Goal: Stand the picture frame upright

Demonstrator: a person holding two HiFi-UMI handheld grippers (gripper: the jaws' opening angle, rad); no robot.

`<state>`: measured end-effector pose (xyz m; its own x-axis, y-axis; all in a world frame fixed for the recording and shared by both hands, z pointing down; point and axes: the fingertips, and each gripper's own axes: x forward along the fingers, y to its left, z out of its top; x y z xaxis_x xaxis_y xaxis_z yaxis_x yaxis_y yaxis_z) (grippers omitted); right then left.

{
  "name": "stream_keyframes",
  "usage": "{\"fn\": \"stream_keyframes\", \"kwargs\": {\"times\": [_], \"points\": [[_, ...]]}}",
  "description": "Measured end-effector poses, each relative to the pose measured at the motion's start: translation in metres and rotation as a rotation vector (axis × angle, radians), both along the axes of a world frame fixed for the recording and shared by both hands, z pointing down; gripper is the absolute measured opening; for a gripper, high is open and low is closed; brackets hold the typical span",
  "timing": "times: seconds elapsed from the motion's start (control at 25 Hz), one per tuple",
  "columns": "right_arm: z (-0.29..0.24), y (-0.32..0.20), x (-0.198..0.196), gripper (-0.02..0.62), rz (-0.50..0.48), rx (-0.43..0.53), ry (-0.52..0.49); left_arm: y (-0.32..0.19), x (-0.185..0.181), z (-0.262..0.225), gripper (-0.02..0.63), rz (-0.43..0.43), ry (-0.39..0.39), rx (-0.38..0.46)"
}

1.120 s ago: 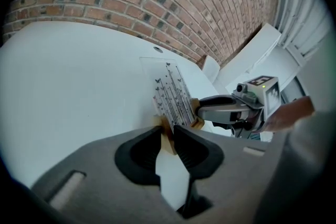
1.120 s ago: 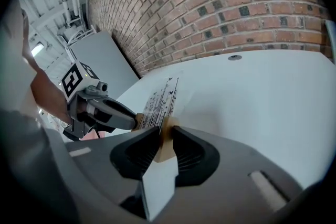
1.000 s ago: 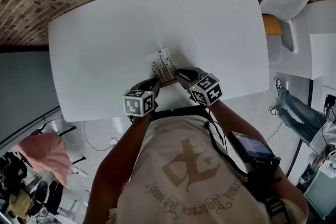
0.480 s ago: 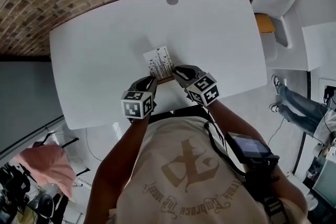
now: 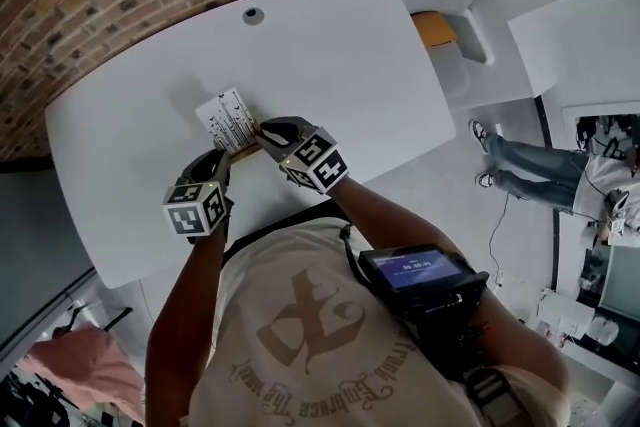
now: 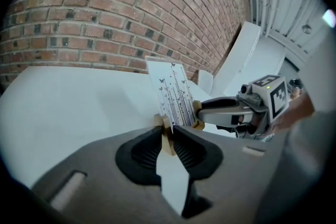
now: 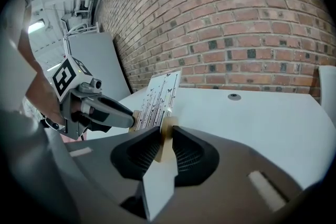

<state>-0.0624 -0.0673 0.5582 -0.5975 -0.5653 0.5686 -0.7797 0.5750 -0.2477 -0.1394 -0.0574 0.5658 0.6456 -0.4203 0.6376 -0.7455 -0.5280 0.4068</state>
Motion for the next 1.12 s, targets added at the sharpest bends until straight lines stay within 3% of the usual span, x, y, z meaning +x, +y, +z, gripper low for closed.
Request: {"fn": "stream_keyframes", "kwargs": {"times": [0.4, 1.12], "points": [[-0.002, -0.032, 0.005, 0.081, -0.036, 0.009, -0.009, -0.029, 0.005, 0.001, 0.069, -0.047, -0.018, 0.015], [0.023, -0.106, 0.039, 0.081, -0.035, -0.009, -0.052, -0.104, 0.04, 0.019, 0.069, -0.031, -0.053, 0.026]]}}
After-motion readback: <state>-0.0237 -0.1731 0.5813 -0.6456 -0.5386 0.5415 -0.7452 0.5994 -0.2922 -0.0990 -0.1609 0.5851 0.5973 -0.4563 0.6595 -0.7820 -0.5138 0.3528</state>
